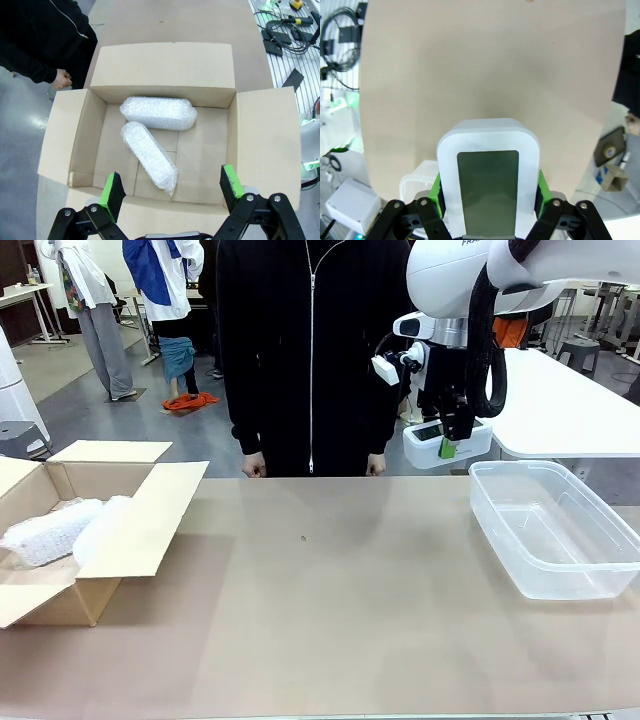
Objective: Separate and place wrapped and unwrapped clocks.
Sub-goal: If the picked Digital clock is wrapped, place it in the Package Box ; if not, place it in the Organizing box.
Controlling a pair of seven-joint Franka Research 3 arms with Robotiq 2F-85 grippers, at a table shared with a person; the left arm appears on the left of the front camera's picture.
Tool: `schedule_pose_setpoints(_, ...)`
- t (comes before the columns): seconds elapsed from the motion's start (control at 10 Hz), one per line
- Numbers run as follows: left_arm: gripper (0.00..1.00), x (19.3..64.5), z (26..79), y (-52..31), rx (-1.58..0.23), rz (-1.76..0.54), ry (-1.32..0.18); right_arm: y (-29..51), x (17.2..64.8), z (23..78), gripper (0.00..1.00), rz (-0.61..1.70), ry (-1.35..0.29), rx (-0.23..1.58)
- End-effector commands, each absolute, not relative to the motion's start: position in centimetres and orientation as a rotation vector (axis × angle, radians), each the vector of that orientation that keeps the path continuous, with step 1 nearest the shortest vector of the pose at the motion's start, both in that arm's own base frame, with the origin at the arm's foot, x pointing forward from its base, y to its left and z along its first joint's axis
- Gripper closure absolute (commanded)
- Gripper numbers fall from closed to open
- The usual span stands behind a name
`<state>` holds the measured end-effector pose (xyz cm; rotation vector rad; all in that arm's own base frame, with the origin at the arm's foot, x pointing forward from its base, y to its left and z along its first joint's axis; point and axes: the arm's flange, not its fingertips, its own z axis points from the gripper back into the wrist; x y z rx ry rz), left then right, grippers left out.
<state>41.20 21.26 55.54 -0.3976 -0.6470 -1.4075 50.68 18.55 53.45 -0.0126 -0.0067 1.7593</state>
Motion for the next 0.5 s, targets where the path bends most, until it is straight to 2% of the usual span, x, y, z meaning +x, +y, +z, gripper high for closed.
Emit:
schedule_pose_setpoints(0.0,0.00,40.8,55.4,21.3,-0.395,-1.432,-0.653,15.6,50.8,52.9,0.21,1.635,0.024,0.014)
schedule_pose_setpoints(0.1,0.00,40.8,55.4,21.3,-0.395,-1.432,-0.653,13.0,51.2,52.0,0.21,1.422,0.056,-0.029)
schedule_pose_setpoints(0.4,0.00,40.8,55.4,21.3,-0.395,-1.432,-0.653,6.8,51.1,48.9,0.21,1.080,0.138,0.068)
